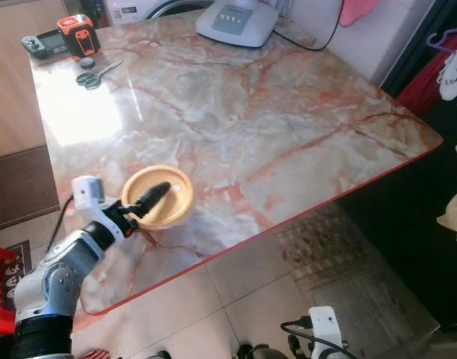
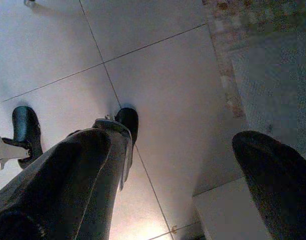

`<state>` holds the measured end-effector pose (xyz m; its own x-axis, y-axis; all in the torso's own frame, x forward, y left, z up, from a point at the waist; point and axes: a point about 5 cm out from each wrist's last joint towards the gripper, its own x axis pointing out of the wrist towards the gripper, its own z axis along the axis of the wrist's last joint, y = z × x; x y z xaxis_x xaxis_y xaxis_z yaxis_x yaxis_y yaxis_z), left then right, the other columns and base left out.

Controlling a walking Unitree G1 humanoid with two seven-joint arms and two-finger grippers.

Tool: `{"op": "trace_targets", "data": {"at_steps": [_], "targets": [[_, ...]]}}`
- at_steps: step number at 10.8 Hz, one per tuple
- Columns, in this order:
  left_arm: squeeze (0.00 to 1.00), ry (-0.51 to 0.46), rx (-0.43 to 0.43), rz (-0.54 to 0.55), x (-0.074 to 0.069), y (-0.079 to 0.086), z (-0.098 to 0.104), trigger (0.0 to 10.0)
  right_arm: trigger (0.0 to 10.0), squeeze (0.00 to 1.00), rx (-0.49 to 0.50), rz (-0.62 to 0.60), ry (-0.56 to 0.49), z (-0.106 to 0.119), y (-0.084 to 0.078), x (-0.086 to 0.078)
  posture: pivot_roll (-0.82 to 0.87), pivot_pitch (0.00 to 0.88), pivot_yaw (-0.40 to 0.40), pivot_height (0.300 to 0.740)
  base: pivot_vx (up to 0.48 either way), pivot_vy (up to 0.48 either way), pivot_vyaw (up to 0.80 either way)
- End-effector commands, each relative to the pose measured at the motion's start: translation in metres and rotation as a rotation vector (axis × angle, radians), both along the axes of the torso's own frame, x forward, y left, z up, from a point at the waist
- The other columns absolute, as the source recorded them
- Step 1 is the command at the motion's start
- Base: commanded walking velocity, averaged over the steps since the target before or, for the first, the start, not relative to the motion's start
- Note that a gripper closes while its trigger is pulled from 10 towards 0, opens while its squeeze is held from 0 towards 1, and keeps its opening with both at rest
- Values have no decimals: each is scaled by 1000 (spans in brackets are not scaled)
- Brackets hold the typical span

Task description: Restocking fridge

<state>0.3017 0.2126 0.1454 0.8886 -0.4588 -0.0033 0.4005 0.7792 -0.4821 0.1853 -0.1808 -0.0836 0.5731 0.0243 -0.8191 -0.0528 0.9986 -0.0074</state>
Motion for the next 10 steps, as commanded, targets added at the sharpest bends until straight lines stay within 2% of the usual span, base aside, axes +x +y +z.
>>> {"op": "trace_targets", "data": {"at_steps": [1,2,10], "targets": [[0,32,2,-22,-3,-3,-7,353,10000,0,-9,1,36,-5,-2,-10,-102,196,-82,740,0,0,0],[0,38,3,-27,-3,-4,-8,0,10000,0,-9,0,36,-5,-2,-9,-103,196,-82,740,0,0,0],[0,57,38,-60,-4,-9,-15,0,10000,0,-5,0,37,-5,-1,-9,-103,202,-80,740,0,0,0]]}}
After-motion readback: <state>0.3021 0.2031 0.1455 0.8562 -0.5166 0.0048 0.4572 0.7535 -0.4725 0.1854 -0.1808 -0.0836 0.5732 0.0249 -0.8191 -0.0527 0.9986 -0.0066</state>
